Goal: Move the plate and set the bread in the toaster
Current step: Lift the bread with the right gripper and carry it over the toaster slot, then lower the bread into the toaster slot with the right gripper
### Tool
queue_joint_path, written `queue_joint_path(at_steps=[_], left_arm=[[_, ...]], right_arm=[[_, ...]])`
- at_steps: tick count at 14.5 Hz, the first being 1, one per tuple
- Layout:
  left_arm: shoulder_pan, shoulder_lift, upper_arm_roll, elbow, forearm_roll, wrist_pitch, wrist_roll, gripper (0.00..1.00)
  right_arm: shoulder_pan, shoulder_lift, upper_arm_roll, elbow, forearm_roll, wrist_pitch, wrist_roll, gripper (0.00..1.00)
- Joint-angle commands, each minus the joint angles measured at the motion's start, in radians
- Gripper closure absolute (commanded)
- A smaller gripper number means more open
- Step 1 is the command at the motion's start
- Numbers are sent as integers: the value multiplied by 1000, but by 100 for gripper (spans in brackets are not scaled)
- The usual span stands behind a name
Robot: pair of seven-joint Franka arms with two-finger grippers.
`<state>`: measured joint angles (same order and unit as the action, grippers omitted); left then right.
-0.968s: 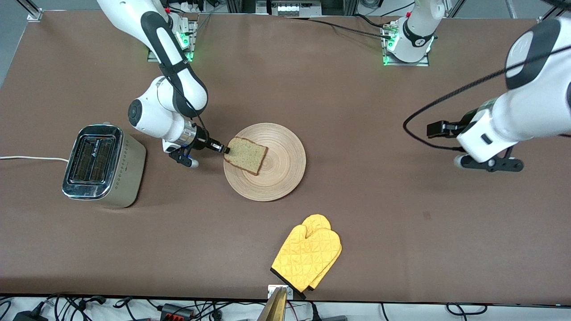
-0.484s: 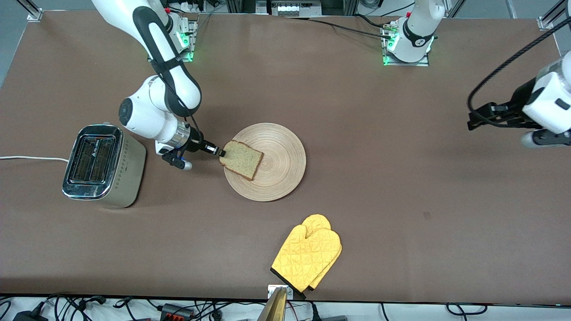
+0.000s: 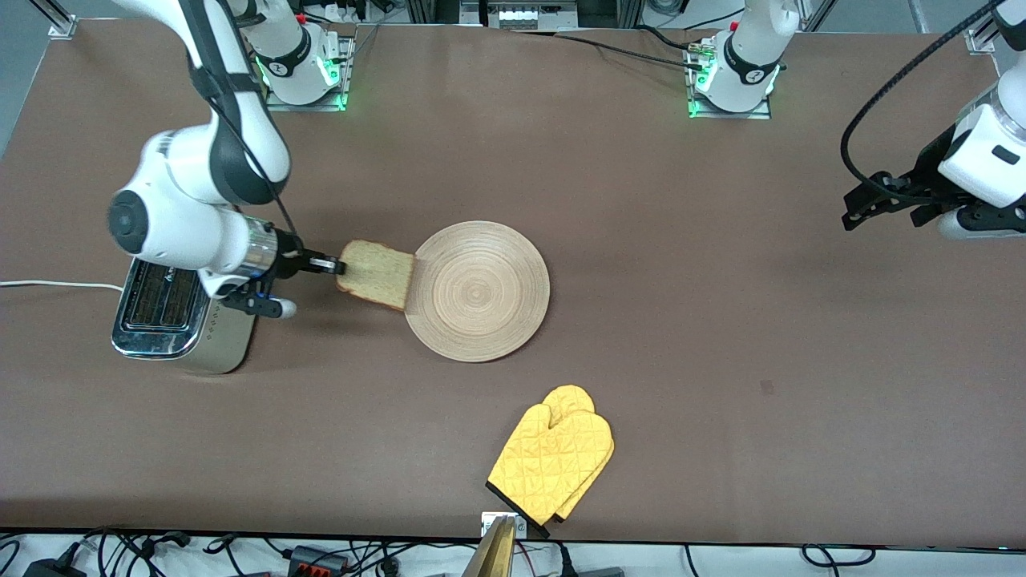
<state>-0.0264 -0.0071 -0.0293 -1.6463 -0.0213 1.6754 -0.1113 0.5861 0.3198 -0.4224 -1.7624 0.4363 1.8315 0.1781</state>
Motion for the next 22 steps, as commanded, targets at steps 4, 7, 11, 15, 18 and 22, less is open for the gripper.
queue_joint_path(at_steps=[4,7,11,15,18,22], left_arm=[[-7,-8,20,22,-9,-85,47,0],[-10,-8,12,34,0,-86,48,0],[-10,-7,12,34,0,-88,48,0],[-12,-7,12,36,0,-88,47,0],[-12,-7,12,34,0,-88,47,0],[-12,-7,12,36,0,-88,45,0]], right_arm=[[-115,27,-18,306,-364,-421,-153,100],[-147,27,-19,345,-548,-460,-224,100],[-198,41,-19,366,-674,-436,-338,100],[-200,113,-19,390,-768,-380,-391,100],[-201,134,-18,396,-804,-362,-376,100],[-200,197,-15,451,-794,-314,-376,100]])
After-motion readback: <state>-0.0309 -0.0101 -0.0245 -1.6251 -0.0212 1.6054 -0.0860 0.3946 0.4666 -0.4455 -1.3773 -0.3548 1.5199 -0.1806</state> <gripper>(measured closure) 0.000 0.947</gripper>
